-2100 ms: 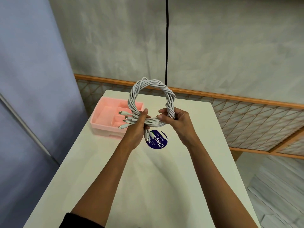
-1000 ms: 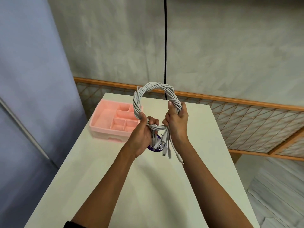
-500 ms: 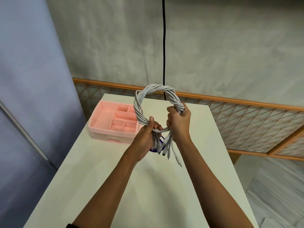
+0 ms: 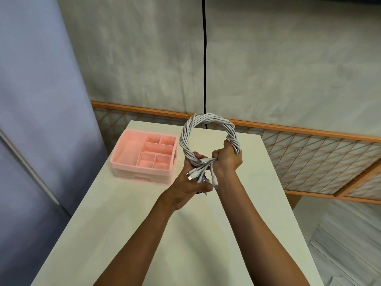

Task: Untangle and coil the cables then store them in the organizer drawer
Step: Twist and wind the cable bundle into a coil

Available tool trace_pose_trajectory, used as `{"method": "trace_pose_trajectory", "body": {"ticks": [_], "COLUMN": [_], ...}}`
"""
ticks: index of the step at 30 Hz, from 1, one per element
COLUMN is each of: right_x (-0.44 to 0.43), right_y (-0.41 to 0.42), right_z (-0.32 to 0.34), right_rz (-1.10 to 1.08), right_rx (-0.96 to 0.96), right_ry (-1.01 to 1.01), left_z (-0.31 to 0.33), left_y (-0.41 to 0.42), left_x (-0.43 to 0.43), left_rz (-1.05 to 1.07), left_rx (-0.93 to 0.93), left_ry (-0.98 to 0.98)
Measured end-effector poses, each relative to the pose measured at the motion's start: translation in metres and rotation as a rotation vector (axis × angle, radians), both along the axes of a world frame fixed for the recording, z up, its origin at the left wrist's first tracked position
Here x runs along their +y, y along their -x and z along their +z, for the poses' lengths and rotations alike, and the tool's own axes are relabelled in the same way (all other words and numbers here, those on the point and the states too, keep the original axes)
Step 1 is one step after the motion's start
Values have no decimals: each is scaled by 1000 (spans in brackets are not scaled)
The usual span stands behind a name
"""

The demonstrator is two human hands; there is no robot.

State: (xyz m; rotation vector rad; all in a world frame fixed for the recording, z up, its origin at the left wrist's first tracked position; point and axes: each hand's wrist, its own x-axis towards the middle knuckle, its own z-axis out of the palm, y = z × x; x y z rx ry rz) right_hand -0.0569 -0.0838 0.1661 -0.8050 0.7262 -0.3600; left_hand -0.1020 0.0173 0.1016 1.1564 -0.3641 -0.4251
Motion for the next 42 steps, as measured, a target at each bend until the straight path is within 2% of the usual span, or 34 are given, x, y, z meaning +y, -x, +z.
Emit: {"method": "trace_pose_trajectory", "body": {"ticks": [3,6,10,14,17,20,23,28,32,39,42], "right_x": [0,0,5,7,11,13,15,17,19,16,12], "right_y": [-5,-8,-5,-4,0,2,7,16,18,17,15], "right_z": [-1,-4,-5,-4,-4,-3,-4,1,-1,-11,-16], "right_rz": [0,28,-10,4,40,61,152,201,279,466,474], "right_rx": [14,53,36,19,-30,-93,-134,-307,-331,-293,-251], "right_ry": [-99,-175,-111,2,105,68,40,-18,-36,175,236], "left_z": [2,6,-5,-5,2,-3,-1,20,28,30,37], "left_y": [-1,-4,-7,-10,-12,-16,-22,-23,-31,-35,-31], "left_x": [5,12,3,-7,-16,-21,-22,-19,-14,6,5], "left_rz": [-16,-69,64,206,252,294,355,484,598,554,564], "left_rx": [-17,-113,-133,-36,-40,-54,18,294,317,221,216], "left_ry": [14,-66,-118,14,83,114,172,546,721,679,659]}}
